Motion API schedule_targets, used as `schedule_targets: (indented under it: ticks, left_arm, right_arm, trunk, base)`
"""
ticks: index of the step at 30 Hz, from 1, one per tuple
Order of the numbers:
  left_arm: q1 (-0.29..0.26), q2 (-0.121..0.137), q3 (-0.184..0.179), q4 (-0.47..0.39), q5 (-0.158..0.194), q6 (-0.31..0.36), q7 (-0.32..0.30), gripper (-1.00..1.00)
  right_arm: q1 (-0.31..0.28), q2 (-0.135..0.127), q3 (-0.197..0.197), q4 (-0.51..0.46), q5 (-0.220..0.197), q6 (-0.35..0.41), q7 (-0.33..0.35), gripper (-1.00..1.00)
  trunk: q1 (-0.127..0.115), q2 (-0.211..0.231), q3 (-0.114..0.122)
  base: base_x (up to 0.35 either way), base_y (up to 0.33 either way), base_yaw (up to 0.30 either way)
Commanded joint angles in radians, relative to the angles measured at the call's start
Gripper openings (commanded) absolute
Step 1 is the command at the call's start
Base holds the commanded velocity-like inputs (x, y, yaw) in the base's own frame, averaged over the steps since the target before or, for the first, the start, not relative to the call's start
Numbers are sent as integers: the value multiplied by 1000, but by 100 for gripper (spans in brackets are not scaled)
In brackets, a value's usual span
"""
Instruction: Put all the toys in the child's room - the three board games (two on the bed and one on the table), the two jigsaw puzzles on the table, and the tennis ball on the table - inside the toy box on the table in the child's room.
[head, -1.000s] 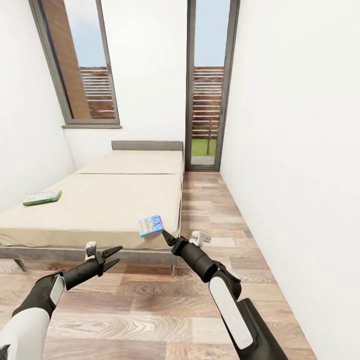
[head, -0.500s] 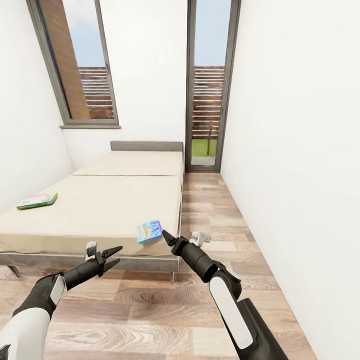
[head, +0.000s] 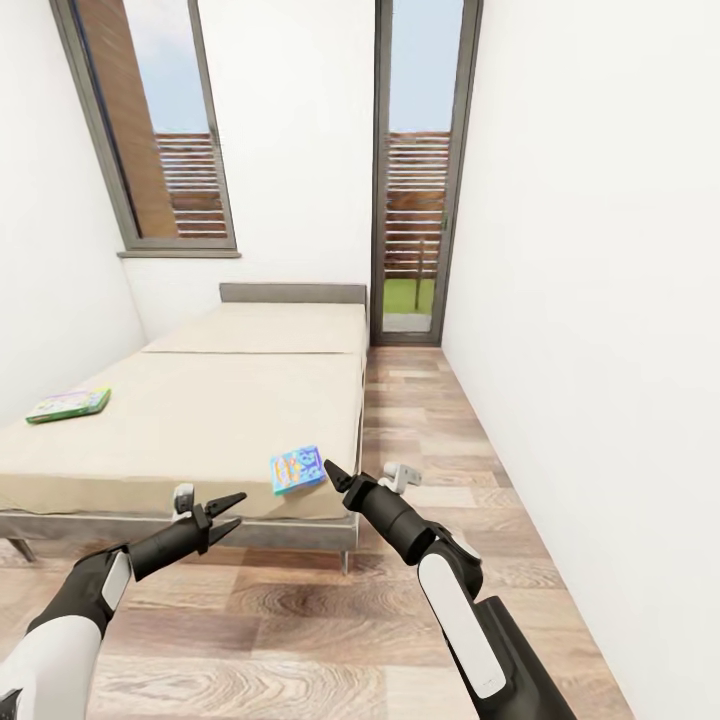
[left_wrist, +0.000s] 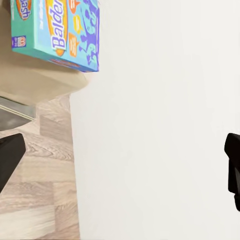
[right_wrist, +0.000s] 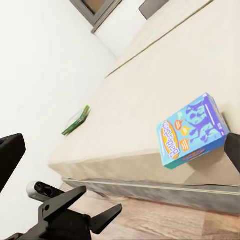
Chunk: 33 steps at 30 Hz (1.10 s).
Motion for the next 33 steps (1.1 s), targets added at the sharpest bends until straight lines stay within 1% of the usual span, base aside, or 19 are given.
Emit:
schedule_targets:
  ticks: [1, 7, 13, 14, 18, 29, 33]
  left_arm:
    - [-1, -1, 6, 1, -7, 10, -6, 100]
    - [-1, -1, 16, 17, -7, 13, -7, 100]
    - [-1, -2, 54, 51, -8, 14, -4, 100]
    - [-1, -1, 65, 58, -8, 16, -3, 100]
    - [-1, -2, 87, 68, -8, 32, 0, 100]
    - [-1, -3, 99, 72, -8, 49, 3, 100]
    - [-1, -3, 100, 72, -8, 50, 3, 100]
  right_arm:
    - [0, 0, -1, -1, -5, 4, 0, 100]
    - [0, 1, -1, 0, -5, 4, 0, 100]
    - [0, 1, -1, 0, -5, 4, 0, 100]
    - [0, 1, -1, 0, -5, 4, 0, 100]
    - [0, 1, -1, 0, -5, 3, 0, 100]
    - [0, 1, -1, 0, -5, 3, 0, 100]
    - [0, 1, -1, 0, -5, 3, 0, 100]
  trunk:
    - [0, 0, -1]
    - [0, 0, -1]
    - [0, 0, -1]
    - [0, 0, -1]
    - [0, 0, -1]
    - [0, 0, -1]
    - [15, -28, -14]
  base:
    - [153, 0, 0]
    - [156, 0, 0]
    - [38, 0, 0]
    - [11, 0, 0]
    - [6, 0, 0]
    - [1, 0, 0]
    - [0, 0, 0]
